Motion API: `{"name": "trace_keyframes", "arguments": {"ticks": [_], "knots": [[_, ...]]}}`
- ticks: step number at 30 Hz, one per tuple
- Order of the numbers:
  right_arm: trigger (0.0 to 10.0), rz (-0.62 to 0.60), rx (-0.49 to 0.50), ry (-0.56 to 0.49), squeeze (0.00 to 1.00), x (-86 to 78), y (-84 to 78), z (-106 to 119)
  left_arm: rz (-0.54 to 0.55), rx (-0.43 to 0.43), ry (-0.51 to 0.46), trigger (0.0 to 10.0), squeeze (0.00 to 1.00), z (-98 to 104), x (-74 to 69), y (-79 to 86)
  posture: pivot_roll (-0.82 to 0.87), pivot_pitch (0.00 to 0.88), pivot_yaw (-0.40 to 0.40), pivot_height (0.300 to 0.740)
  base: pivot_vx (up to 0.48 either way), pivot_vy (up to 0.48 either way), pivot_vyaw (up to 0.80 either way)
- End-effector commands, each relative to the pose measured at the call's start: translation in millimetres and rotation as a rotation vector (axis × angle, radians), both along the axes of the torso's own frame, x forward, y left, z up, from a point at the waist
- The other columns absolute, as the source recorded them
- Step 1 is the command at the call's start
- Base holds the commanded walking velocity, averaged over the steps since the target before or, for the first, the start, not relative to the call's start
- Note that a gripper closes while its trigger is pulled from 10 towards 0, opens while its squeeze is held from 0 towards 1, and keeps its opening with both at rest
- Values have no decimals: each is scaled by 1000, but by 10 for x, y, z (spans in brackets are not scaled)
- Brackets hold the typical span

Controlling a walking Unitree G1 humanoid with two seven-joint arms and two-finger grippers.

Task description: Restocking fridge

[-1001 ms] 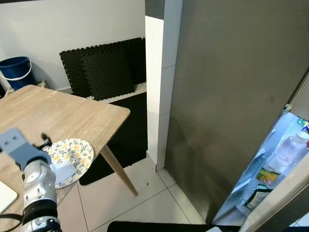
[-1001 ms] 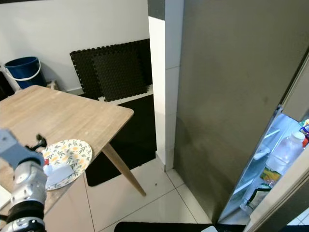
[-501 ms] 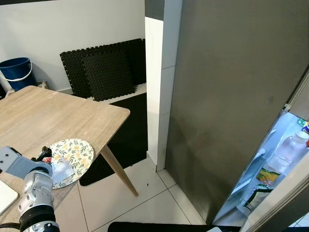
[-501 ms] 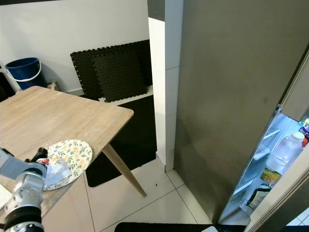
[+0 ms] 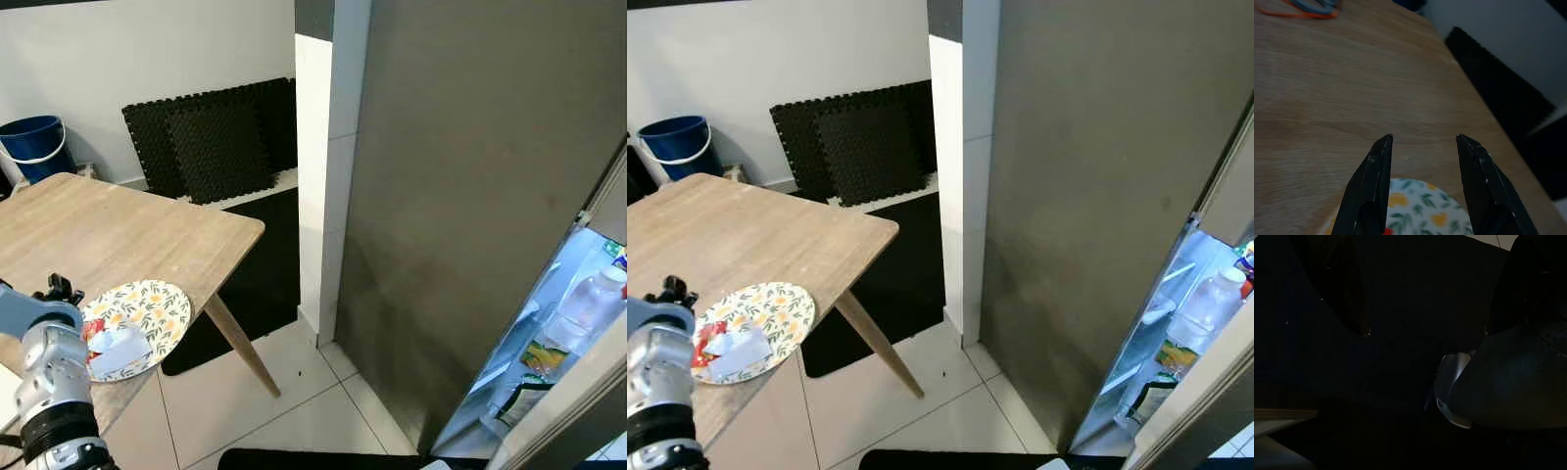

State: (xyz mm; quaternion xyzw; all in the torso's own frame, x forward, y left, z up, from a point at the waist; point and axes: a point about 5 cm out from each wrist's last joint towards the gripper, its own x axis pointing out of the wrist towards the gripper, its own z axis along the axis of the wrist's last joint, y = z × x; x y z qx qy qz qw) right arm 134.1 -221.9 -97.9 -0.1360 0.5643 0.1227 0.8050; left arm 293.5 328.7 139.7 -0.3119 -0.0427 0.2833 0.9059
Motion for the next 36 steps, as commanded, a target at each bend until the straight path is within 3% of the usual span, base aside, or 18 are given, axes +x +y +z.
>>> {"name": "trace_keyframes", "arguments": {"ticks": [1, 3, 5, 7, 12, 17, 20, 28, 36], "knots": [[10000, -2, 6, 8, 0, -12, 9, -6, 9, 10, 11, 10000, 0, 23, -62, 84, 0, 0, 33, 740, 0, 0, 0], [10000, -2, 7, 8, 0, -11, 10, -6, 29, -10, 30, 10000, 0, -23, -115, 113, 15, 0, 46, 740, 0, 0, 0], [10000, -1, 7, 10, 0, -11, 9, -5, 102, -80, 195, 10000, 0, -304, -323, 141, 22, 0, 51, 740, 0, 0, 0], [10000, 0, 6, 10, 0, -11, 3, -4, 128, -103, 266, 10000, 0, -446, -445, 120, 22, 0, 51, 740, 0, 0, 0], [10000, 1, 1, 11, 0, -10, -18, 1, 135, -128, 306, 10000, 0, -532, -582, 97, 27, 0, 53, 740, 0, 0, 0], [10000, 3, -1, 12, 0, -10, -26, 3, 106, -150, 297, 10000, 0, -491, -615, 52, 27, 0, 53, 740, 0, 0, 0], [10000, 4, -1, 14, 0, -13, -29, 2, 25, -191, 304, 10000, 0, -524, -569, -107, 33, 0, 53, 740, 0, 0, 0], [10000, 1, -1, 14, 0, -15, -33, 3, -69, -264, 366, 10000, 0, -696, -585, -412, 30, 0, 54, 740, 0, 0, 0], [10000, 2, -3, 15, 0, -16, -39, 4, -73, -281, 380, 10000, 0, -731, -621, -447, 30, 0, 54, 740, 0, 0, 0]]}}
